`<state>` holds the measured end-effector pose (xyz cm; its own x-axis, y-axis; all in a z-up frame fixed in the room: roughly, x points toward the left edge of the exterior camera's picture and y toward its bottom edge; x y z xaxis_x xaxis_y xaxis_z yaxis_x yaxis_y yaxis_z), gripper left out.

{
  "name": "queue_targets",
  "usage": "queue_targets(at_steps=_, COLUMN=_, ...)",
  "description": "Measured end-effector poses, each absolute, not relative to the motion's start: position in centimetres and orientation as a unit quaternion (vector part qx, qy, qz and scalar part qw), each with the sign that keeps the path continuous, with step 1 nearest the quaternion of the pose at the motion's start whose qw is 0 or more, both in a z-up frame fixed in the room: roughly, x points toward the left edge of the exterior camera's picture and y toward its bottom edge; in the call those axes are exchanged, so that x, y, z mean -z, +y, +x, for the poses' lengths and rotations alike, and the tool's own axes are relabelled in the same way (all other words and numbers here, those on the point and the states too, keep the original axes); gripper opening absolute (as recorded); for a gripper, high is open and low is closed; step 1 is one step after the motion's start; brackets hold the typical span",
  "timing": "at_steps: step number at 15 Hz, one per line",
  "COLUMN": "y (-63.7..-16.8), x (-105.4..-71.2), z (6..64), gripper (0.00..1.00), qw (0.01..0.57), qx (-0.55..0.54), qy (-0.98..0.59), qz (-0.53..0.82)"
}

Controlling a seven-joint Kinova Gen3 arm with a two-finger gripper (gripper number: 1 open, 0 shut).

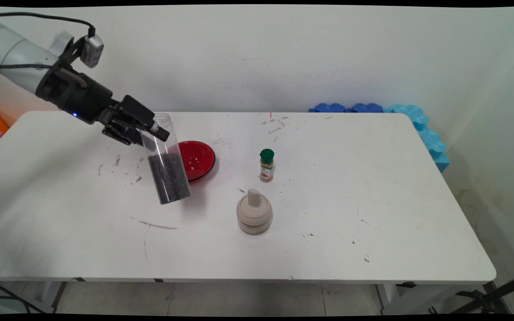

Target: Pour the black seasoning powder in the red bowl

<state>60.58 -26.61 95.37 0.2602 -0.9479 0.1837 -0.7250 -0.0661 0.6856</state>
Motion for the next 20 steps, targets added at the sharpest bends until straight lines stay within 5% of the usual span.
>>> queue_targets(at_steps=20, y=-28.0, x=-93.2, z=61.6, gripper=0.00, qw=0.300, qx=0.267, qy=-0.363, qz=0.841)
